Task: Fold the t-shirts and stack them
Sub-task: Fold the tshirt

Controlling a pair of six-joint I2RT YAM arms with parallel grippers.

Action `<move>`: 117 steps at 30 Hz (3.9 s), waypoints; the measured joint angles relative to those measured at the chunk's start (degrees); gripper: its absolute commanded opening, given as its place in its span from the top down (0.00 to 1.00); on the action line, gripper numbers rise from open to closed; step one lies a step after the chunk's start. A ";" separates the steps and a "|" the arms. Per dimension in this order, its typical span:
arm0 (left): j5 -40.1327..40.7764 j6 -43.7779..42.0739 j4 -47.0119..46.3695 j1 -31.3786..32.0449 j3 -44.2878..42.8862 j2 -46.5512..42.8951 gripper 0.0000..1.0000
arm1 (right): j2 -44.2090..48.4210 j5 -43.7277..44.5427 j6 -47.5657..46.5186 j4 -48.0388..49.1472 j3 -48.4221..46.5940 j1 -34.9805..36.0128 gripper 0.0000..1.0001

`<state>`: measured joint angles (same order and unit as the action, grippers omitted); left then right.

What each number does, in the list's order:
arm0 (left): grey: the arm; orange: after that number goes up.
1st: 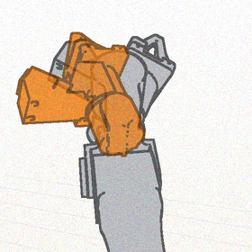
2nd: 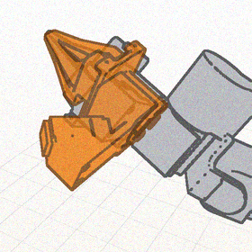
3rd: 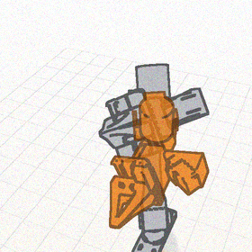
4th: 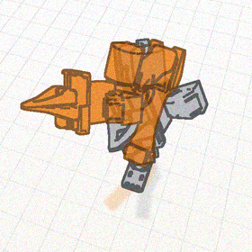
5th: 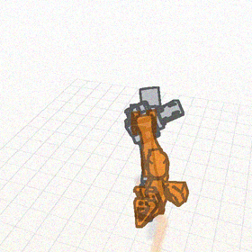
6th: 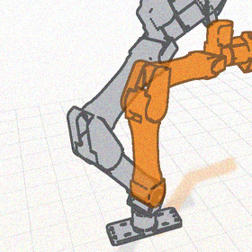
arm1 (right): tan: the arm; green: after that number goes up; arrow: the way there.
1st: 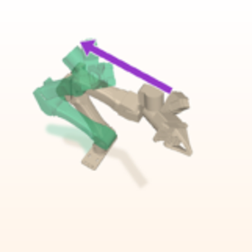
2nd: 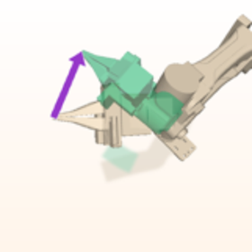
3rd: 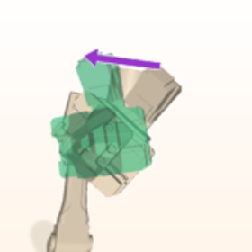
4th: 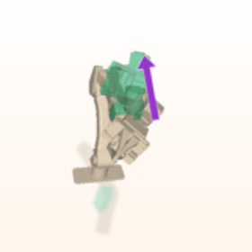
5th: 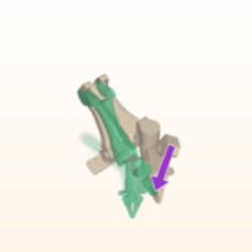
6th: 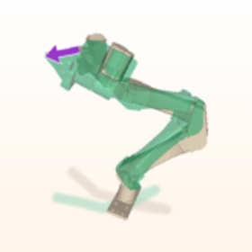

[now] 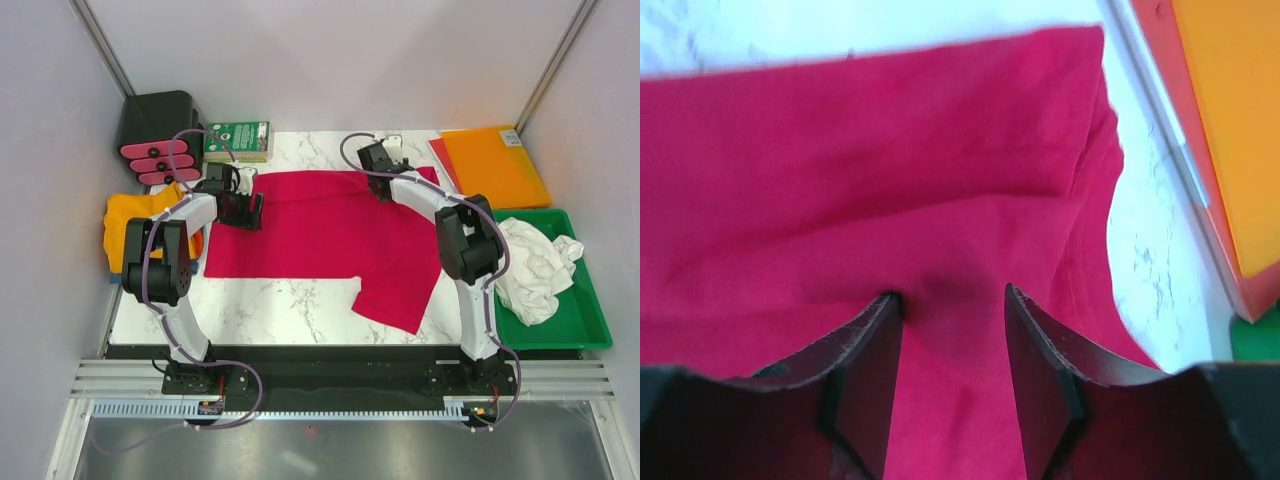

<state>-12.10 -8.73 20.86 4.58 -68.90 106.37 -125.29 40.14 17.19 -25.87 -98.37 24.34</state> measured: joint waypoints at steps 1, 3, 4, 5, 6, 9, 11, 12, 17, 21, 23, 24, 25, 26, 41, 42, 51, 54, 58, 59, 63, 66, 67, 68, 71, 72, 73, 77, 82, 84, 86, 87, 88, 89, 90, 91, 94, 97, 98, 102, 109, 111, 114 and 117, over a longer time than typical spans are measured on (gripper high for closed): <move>-0.11 0.00 -0.02 0.00 0.00 0.00 0.22 | 1.20 0.00 -0.04 0.50 1.90 0.59 0.52; -0.28 0.04 -0.02 0.00 0.00 0.00 0.22 | 3.78 0.00 -0.02 1.01 5.46 1.81 0.60; -0.35 0.04 0.00 0.00 0.00 0.00 0.22 | 4.98 -0.02 0.07 1.46 7.02 2.32 0.62; -0.42 0.07 0.00 0.00 0.00 0.00 0.22 | 6.16 -0.09 0.24 1.75 8.48 2.89 0.64; -0.52 0.09 -0.02 0.00 0.00 0.00 0.22 | 7.04 -0.17 0.52 2.08 9.60 3.32 0.65; -0.55 0.13 0.00 0.00 0.00 0.00 0.22 | 9.38 -0.33 1.29 3.28 13.20 4.63 0.66; -0.57 0.33 -0.02 0.00 0.00 0.00 0.22 | 9.88 -0.46 1.70 3.80 14.78 5.07 0.66; -0.57 0.35 0.00 0.00 0.00 0.00 0.22 | 9.90 -0.74 1.92 3.98 15.30 5.20 0.66; -0.70 0.37 -0.02 0.00 0.00 0.00 0.22 | 7.74 -0.70 1.88 4.02 13.79 5.22 0.64; -0.94 0.37 0.00 0.00 0.00 0.00 0.22 | 2.67 -0.07 1.20 3.78 9.25 4.90 0.61; -1.07 0.37 -0.02 0.00 0.00 0.00 0.22 | 0.11 0.61 0.94 2.75 6.16 4.68 0.61; -1.09 0.37 0.00 0.00 0.00 0.00 0.22 | -1.18 1.03 0.81 2.40 4.50 4.52 0.61; -1.11 0.37 -0.02 0.00 0.00 0.00 0.22 | -2.03 1.49 0.74 2.12 3.32 4.35 0.61; -1.09 0.37 0.00 0.00 0.00 0.00 0.22 | -2.73 2.05 0.72 1.84 2.32 4.09 0.61; -1.11 0.39 0.00 0.00 0.00 0.00 0.22 | -2.69 6.60 2.60 -1.14 0.81 -3.23 0.59; -1.11 0.39 0.00 0.00 0.00 0.00 0.22 | -2.58 6.73 2.75 -1.22 0.81 -3.43 0.59; -1.18 0.42 0.00 0.00 0.00 0.00 0.22 | 3.67 4.13 2.93 1.53 5.16 -0.63 0.58; -1.57 0.44 0.00 0.00 0.00 0.09 0.22 | 4.85 1.77 3.72 2.51 6.14 0.90 0.58; -1.64 0.48 0.02 0.00 0.00 0.31 0.22 | 4.48 -2.14 4.83 2.60 6.93 1.99 0.60; -1.64 0.48 0.00 0.00 0.00 0.31 0.22 | 3.89 -3.45 5.18 2.60 6.93 1.99 0.61; -1.70 0.48 0.00 0.00 0.00 0.33 0.22 | 2.01 -5.27 5.75 1.99 6.73 1.88 0.62; -1.81 0.48 0.00 0.00 0.00 0.35 0.22 | 1.40 -6.23 6.08 1.07 6.73 1.77 0.63; -1.88 0.48 0.00 0.00 0.00 0.42 0.22 | 1.40 -6.29 6.12 1.01 6.73 1.75 0.63; -1.95 0.48 0.00 0.00 0.00 0.52 0.22 | 1.40 -6.29 6.14 1.03 6.73 1.73 0.63; -2.01 0.52 0.00 0.00 0.00 0.92 0.22 | 1.18 -6.03 6.12 0.85 6.71 1.51 0.62; -2.01 0.52 0.07 0.00 0.00 0.98 0.22 | 0.92 -5.88 6.12 0.68 6.56 1.42 0.63; -2.01 0.55 0.04 0.00 0.00 0.98 0.22 | 0.55 -5.77 6.12 0.50 6.21 1.27 0.63; -1.99 0.55 0.02 0.00 0.00 0.98 0.22 | -1.51 -5.22 6.03 -0.50 2.99 -0.17 0.61; -1.99 0.55 -0.02 0.00 0.00 0.98 0.22 | -3.87 -4.07 5.53 -1.97 -3.82 -1.95 0.60; -1.99 0.55 0.00 0.00 0.00 1.01 0.22 | -5.05 -3.78 5.38 -2.49 -7.17 -2.51 0.60; -1.99 0.55 0.00 0.00 0.00 1.05 0.22 | -6.47 -3.69 5.27 -2.89 -10.36 -2.95 0.59; -1.99 0.55 0.00 0.00 0.00 1.07 0.22 | -7.17 -3.69 5.25 -3.28 -11.76 -3.17 0.59; -1.99 0.55 0.00 0.00 0.00 1.14 0.22 | -8.07 -3.67 5.14 -3.72 -13.31 -3.37 0.59; -1.99 0.55 0.00 0.00 0.00 1.18 0.22 | -9.18 -3.76 5.07 -4.31 -15.08 -3.58 0.59; -1.99 0.55 0.00 0.00 0.00 1.25 0.22 | -10.60 -3.85 5.03 -5.16 -17.14 -3.74 0.59; -1.99 0.55 -0.02 0.00 0.00 1.25 0.22 | -12.04 -3.93 5.01 -5.68 -19.15 -3.93 0.58; -1.99 0.55 -0.02 0.00 0.00 1.25 0.22 | -15.43 -4.28 4.92 -6.58 -22.60 -4.55 0.57; -1.99 0.55 -0.02 0.00 0.00 1.27 0.22 | -18.10 -4.33 4.90 -7.61 -24.28 -5.40 0.57; -1.99 0.55 -0.02 0.00 0.00 1.27 0.22 | -18.62 -4.13 4.90 -7.52 -25.09 -5.60 0.57; -2.01 0.55 -0.04 0.00 0.00 1.27 0.22 | -18.29 -4.37 4.90 -5.57 -24.74 -6.21 0.53; -2.01 0.79 -0.15 0.00 0.00 1.27 0.22 | -8.02 -4.07 4.87 -0.37 -12.37 -5.01 0.50; -2.01 1.01 -0.20 0.00 0.00 1.27 0.22 | -4.28 -3.76 4.87 1.07 -10.14 -4.11 0.50; -2.03 1.20 -0.22 0.00 0.00 1.27 0.22 | 2.49 -2.75 4.92 3.13 -5.22 -2.38 0.50; -2.05 1.27 -0.22 0.00 0.00 1.27 0.22 | 5.79 -1.95 5.11 4.48 -1.73 -1.22 0.51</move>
<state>-14.15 -7.46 20.64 4.58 -68.90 107.63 -119.50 38.20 22.31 -21.39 -100.09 23.11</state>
